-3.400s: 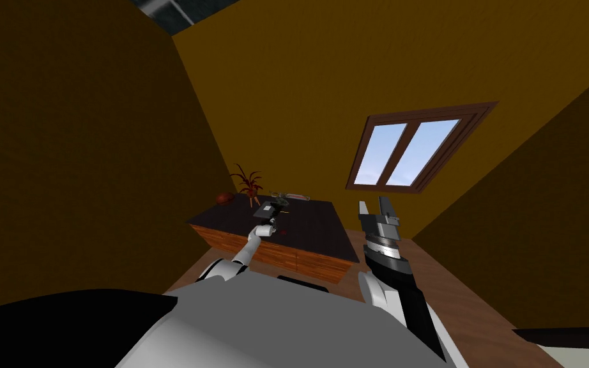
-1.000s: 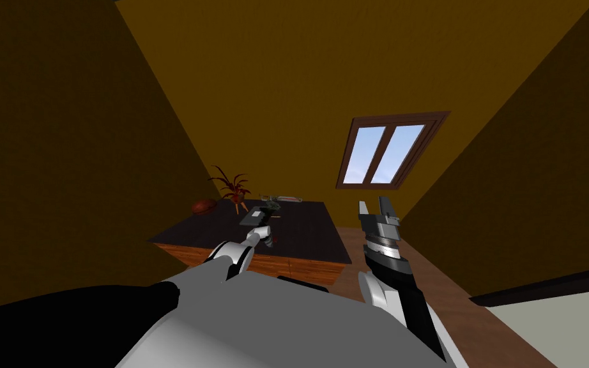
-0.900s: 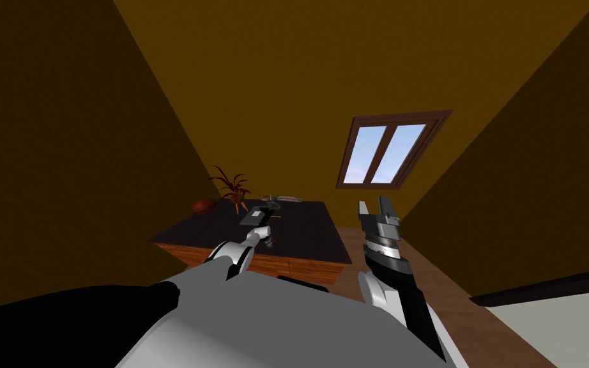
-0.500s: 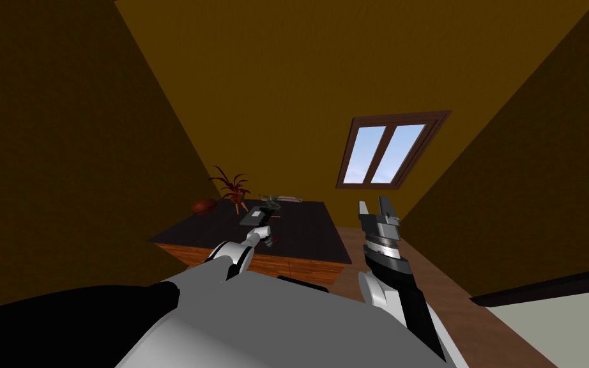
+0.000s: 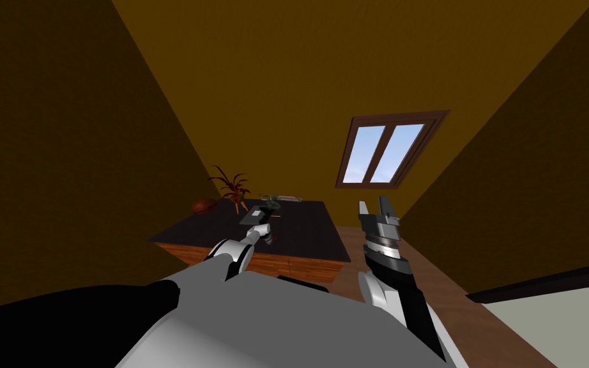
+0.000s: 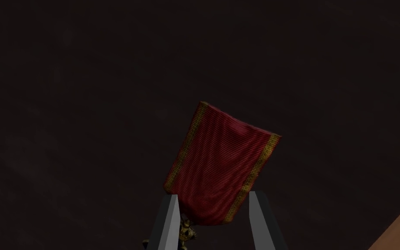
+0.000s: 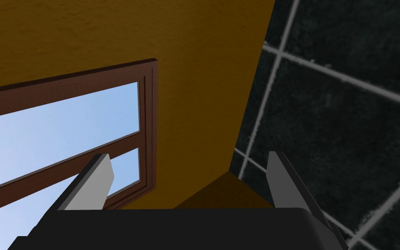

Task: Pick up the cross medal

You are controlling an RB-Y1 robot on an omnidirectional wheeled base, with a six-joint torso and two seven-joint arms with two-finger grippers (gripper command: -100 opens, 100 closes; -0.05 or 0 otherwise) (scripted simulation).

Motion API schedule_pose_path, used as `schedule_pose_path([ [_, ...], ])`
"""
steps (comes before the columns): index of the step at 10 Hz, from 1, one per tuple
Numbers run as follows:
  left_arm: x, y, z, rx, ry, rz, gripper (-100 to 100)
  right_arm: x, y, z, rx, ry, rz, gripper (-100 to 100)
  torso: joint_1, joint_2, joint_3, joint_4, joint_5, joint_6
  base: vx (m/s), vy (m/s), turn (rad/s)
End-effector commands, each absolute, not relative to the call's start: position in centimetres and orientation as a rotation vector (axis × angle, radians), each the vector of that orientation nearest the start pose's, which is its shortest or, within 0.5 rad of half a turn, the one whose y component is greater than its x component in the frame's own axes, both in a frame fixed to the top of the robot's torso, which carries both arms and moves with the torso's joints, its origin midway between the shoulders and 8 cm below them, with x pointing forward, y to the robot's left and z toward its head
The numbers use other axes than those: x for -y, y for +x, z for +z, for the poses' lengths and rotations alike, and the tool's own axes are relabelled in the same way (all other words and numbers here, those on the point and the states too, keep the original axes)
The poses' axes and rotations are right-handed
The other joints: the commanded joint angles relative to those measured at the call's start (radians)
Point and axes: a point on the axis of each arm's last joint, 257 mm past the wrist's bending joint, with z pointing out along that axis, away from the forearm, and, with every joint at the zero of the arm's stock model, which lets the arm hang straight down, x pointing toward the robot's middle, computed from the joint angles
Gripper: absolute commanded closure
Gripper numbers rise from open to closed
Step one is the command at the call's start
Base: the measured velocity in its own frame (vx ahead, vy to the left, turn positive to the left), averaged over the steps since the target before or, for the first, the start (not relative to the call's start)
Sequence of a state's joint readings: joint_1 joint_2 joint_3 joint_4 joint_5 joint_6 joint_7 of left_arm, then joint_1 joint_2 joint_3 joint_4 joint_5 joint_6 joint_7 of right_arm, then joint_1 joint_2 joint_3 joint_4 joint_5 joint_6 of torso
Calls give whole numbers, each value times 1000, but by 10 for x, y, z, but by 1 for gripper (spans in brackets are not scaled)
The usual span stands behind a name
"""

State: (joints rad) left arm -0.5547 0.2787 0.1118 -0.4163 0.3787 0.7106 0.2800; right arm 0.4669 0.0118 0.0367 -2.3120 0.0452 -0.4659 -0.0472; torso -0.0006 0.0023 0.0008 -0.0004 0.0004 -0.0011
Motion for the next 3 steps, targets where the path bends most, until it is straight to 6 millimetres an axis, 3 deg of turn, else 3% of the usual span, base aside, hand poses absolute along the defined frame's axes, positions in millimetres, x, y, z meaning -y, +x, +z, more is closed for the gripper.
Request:
schedule_pose_path([
  [1,-329,444,-534,-1442,-2604,-396,100,259,347,43,-597,638,1372,0,0,0,0,0,0,0,-54,-16,3],
  [2,-329,444,-535,-1443,-2600,-400,100,259,347,43,-597,638,1372,0,0,1,0,0,0,0,-21,-6,1],
  [3,-329,444,-535,-1442,-2602,-398,0,259,347,43,-597,638,1372,0,0,-1,0,0,0,0,0,0,0],
])
